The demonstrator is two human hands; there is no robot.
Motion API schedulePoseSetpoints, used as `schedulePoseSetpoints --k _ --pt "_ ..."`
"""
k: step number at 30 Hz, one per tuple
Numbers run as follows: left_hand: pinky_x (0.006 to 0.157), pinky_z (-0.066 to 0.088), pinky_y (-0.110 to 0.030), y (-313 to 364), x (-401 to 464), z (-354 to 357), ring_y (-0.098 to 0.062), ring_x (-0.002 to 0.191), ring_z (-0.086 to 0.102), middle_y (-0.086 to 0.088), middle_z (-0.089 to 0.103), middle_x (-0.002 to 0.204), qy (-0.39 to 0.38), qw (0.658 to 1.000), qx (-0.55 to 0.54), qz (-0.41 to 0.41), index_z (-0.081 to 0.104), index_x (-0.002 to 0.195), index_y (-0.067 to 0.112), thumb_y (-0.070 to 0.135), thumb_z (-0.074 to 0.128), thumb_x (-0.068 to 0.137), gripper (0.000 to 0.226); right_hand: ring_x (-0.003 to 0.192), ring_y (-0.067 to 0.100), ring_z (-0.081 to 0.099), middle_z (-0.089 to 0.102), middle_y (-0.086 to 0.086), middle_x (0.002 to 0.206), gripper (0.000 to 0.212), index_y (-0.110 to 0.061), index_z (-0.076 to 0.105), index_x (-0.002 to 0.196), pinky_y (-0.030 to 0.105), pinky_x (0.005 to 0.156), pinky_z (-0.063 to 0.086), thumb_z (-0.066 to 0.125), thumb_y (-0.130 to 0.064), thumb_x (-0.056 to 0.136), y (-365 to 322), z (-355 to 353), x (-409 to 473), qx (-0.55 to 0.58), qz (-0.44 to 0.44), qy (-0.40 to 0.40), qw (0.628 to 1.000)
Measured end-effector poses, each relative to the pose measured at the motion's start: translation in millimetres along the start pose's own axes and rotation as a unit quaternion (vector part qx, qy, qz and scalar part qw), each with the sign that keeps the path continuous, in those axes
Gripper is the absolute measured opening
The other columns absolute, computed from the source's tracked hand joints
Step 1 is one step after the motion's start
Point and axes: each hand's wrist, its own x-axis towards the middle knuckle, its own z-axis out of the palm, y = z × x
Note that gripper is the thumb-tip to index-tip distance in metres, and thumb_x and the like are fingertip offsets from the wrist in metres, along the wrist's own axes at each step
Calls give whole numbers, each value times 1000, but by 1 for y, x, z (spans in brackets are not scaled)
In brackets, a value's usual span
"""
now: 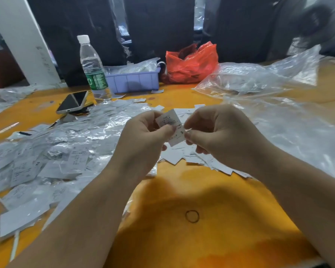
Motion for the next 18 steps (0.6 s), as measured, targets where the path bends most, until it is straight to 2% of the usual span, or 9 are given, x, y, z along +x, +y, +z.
schedulePoseSetpoints --k 2,5,7,9,11,13,15,18 --pt "57 53 -25 4 0 11 -11 67 64 -2 72 76 -18 1000 5 1 68 86 20 12 64 91 11 63 14 65 69 -1 70 8 -13 73 84 42 65 56 67 -8 86 3 -11 -9 -42 -17 36 998" --pt "54 50 -31 11 0 27 -7 57 60 4 70 68 -46 996 68 27 67 83 22 16 63 92 11 74 21 65 71 3 80 17 -12 74 93 39 69 54 61 -4 87 9 -30 -14 -210 -49 93 972" --pt "49 46 -27 15 2 36 -3 49 54 11 65 60 -59 991 113 48 65 79 25 18 61 92 14 83 27 64 72 7 90 26 -14 72 99 40 73 55 55 -1 86 11 -41 -14 -333 -17 92 938" --pt "43 40 -23 20 3 47 -3 46 50 10 62 57 -65 987 135 56 64 77 24 19 60 92 16 93 29 61 68 8 99 30 -14 69 102 41 76 55 53 1 82 14 -48 -16 -419 37 82 903" --pt "41 37 -26 22 5 62 -11 48 52 3 62 59 -66 984 150 64 64 77 20 18 60 91 15 97 29 59 65 7 103 29 -15 68 101 42 78 55 52 1 81 15 -50 -21 -426 95 53 898" --pt "46 38 -32 21 3 77 -18 54 54 -2 62 63 -70 981 168 73 62 75 17 19 60 90 16 86 29 59 61 6 90 24 -13 65 84 38 71 53 49 3 79 18 -49 -27 -374 136 11 917" --pt "45 32 -28 15 -1 87 -15 50 46 -1 56 59 -74 977 182 80 58 70 19 21 60 89 20 76 30 57 56 6 79 20 -10 59 71 38 64 50 47 5 75 25 -47 -33 -332 147 -17 932" --pt "44 28 -22 5 -5 88 -8 47 37 -1 51 57 -89 975 186 83 56 69 20 22 60 90 22 91 27 54 54 0 95 21 -14 59 86 40 70 50 48 2 80 34 -45 -42 -379 126 -20 916"
